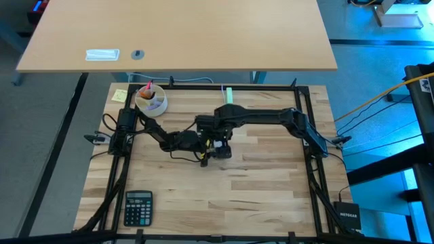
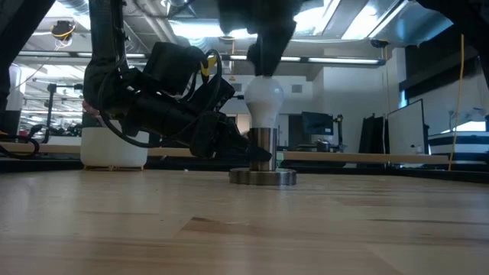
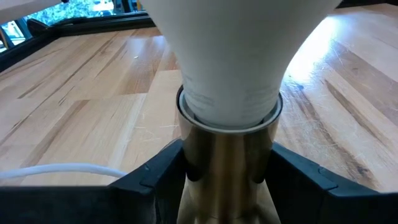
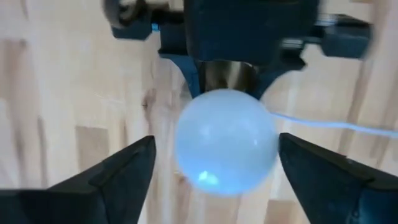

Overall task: Screw lightbulb
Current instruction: Insert the lightbulb into the lamp

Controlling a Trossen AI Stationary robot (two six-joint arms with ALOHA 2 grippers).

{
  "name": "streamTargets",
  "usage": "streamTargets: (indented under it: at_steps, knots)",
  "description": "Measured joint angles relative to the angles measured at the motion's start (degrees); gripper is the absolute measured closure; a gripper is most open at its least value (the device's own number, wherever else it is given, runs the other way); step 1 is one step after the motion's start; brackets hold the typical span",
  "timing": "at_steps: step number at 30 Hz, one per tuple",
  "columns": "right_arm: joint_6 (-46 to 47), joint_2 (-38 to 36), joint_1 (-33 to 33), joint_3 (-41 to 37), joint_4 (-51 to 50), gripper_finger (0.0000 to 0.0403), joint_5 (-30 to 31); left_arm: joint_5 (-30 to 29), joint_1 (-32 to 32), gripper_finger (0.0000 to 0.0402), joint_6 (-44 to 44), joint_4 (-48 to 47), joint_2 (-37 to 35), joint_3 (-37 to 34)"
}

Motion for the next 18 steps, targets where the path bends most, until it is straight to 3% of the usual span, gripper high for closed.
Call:
streamTargets:
  at_steps: [4,9,14,18]
  knots:
    - [6.4,-0.2,0.0,8.4,-5.5,0.0079,-1.6,0.0,0.0,0.0205,-3.0,1.9,-0.2,-0.1]
    - [15.6,-5.8,0.4,5.1,-4.6,0.0074,-5.5,-0.2,0.0,0.0159,-7.1,0.1,-3.8,-0.2]
    - [16.6,-7.8,1.3,5.1,-4.9,0.0071,-1.0,-1.0,0.0,0.0104,-6.3,-2.8,-7.9,-0.1]
    - [13.7,-8.0,1.7,5.0,-4.9,0.0072,1.5,-2.7,0.1,0.0075,-3.8,-11.6,-14.5,0.0]
